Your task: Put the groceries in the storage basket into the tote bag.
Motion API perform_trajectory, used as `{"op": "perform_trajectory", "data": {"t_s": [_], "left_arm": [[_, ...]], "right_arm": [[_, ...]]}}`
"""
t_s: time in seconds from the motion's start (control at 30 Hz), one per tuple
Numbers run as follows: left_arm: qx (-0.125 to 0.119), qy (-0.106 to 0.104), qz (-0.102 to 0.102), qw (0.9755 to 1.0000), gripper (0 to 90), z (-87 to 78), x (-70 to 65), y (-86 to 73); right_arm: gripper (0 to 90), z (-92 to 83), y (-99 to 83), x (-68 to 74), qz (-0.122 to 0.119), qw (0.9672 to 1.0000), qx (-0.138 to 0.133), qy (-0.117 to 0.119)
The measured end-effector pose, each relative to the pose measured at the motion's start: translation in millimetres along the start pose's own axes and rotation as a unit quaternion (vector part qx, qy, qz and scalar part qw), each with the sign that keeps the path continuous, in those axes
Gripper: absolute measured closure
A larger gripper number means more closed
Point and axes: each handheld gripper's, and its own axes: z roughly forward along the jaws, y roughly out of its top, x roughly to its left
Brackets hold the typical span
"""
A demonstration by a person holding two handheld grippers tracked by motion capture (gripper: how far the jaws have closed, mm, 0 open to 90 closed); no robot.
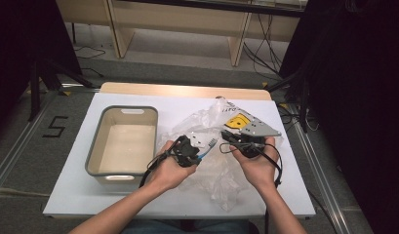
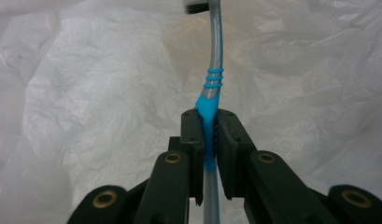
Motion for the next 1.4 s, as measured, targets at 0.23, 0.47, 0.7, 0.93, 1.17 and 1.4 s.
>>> {"op": "perform_trajectory", "data": {"t_s": [0.23,0.47,0.7,0.93,1.17,1.4], "left_arm": [[-0.002,0.002,0.003,1.0,81.4,5.6,-1.5,7.4],[-0.008,0.003,0.006,0.9999,81.4,13.8,-2.6,13.5],[-0.004,0.004,0.008,0.9999,81.4,18.6,-3.5,19.1],[-0.006,0.012,0.017,0.9998,81.3,24.4,-6.0,21.8],[-0.022,0.018,0.014,0.9995,81.3,30.2,-6.1,25.9],[-0.039,0.029,0.026,0.9985,81.3,36.1,-7.9,29.2]], "right_arm": [[90.0,0.1,0.0,1.0,0.001,1.0,-0.001,0.001],[90.0,-0.1,0.2,0.3,0.0,1.0,-0.002,0.0],[90.0,0.0,0.2,0.1,0.0,1.0,-0.002,0.0],[90.0,0.4,0.0,0.2,0.0,1.0,-0.001,0.0],[90.0,3.7,-2.3,1.7,0.001,0.9999,0.008,0.006],[90.0,6.2,-4.5,2.4,0.001,0.9997,0.021,0.011]]}}
